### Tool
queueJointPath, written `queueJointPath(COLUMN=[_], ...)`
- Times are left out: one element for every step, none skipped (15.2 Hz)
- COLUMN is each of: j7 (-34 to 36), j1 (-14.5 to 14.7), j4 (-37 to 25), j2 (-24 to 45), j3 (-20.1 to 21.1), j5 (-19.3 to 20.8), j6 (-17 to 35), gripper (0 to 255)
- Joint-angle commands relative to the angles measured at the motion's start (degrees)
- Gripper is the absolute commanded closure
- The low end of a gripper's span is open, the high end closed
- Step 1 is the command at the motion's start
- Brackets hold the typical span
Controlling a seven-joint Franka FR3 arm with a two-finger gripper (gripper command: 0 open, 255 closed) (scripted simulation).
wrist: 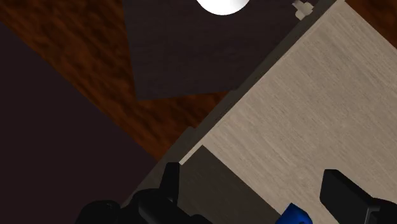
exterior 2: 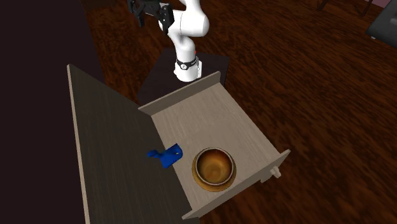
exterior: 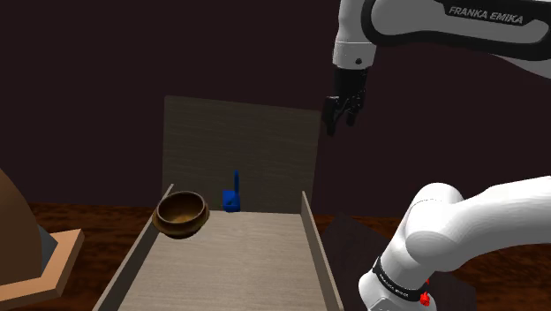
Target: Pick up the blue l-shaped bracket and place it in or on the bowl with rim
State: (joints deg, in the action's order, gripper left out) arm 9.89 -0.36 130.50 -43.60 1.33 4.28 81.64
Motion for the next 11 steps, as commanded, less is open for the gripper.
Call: queueJointPath(j7=[0.0,1.6,3.1,4.7,6.2,7.7,9.2,10.7,12.2,13.6,15.1], j1=[0.0,-0.1,-0.3,-0.4,-0.6,-0.7,-0.9,-1.0,-1.1,-1.3,-1.5], j4=[0.0,1.0,1.9,2.8,3.6,4.2,4.8,5.3,5.7,6.1,6.3], j2=[0.0,0.8,1.6,2.5,3.5,4.7,5.9,7.2,8.5,10.0,11.5], j3=[0.0,0.6,1.2,1.8,2.4,3.0,3.6,4.2,4.7,5.3,5.8], j5=[0.0,-0.6,-1.2,-1.8,-2.3,-2.8,-3.3,-3.7,-4.1,-4.5,-4.8], j6=[0.0,1.8,3.7,5.6,7.4,9.3,11.2,13.1,15.1,17.0,18.9], gripper=[0,0,0,0,0,0,0,0,0,0,0])
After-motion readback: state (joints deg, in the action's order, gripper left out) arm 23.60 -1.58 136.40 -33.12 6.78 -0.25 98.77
